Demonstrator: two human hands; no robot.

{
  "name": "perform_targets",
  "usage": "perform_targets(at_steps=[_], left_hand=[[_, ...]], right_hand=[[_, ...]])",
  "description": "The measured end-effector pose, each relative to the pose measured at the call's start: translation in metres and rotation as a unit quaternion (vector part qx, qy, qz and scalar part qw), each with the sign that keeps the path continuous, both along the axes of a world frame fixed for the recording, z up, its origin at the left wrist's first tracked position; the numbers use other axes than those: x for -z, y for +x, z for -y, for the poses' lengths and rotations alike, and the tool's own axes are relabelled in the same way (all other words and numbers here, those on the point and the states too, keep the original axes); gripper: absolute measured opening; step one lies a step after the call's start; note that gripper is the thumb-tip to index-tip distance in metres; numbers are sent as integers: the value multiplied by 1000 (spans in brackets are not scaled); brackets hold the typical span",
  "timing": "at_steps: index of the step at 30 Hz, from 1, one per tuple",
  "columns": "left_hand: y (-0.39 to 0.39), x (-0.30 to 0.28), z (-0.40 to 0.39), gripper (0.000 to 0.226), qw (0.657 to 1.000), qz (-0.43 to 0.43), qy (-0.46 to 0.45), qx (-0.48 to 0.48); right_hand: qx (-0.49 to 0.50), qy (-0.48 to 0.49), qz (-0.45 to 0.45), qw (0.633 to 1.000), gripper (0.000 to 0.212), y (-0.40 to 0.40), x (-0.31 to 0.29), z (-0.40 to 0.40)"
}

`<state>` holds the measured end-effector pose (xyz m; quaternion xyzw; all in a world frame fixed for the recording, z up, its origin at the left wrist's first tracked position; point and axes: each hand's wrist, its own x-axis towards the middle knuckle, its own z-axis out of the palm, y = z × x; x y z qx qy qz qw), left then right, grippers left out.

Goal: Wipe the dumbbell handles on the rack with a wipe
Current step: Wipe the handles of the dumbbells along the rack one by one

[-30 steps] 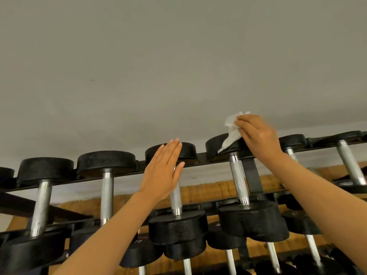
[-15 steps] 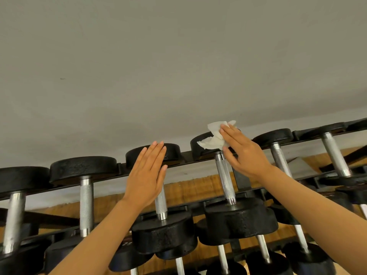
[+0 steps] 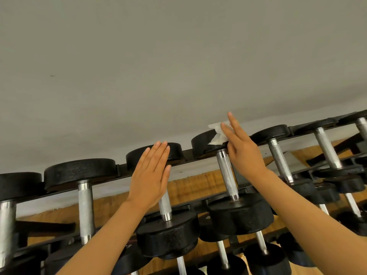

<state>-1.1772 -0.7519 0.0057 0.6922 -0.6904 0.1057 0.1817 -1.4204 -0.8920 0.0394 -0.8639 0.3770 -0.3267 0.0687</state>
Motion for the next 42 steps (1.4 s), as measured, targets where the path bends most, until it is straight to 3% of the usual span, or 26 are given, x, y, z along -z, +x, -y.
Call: perform_targets(at_steps=[4,11,18,20,24,27,30,36,38,42], left_hand=[[1,4,1,55,1000,-1,-8,7],[1,9,4,56,999,-19,-33,20],[-1,10,5,57,999,-23,-46,18],[-1,9,4,56,999,-20,-44,18],[-2,9,3,56,999,-19,-36,4],[-4,9,3,56,999,-20,-38,-8],[-8,8,4,55,998,-9,-48,-24],[-21,8,5,52,995,-12,-67,-78],[-23,8,5,52,994,-5,-69,-85],[-25,8,6,52,993,9,-63,-103]], right_hand=[[43,17,-57,997,56,7,12,-13],[90,-86,-163,979,53,32,22,-24],[-53,-195,-339,919,47,41,25,-21],[-35,-195,-325,925,47,27,18,-16],[90,-135,-191,968,46,27,19,-21],[151,-109,-150,971,46,54,29,-32],[98,-153,-215,959,47,54,29,-23],[-149,-250,-330,898,50,15,14,17],[-154,-254,-307,904,47,-4,7,25],[-50,-143,-206,967,51,-31,17,20]])
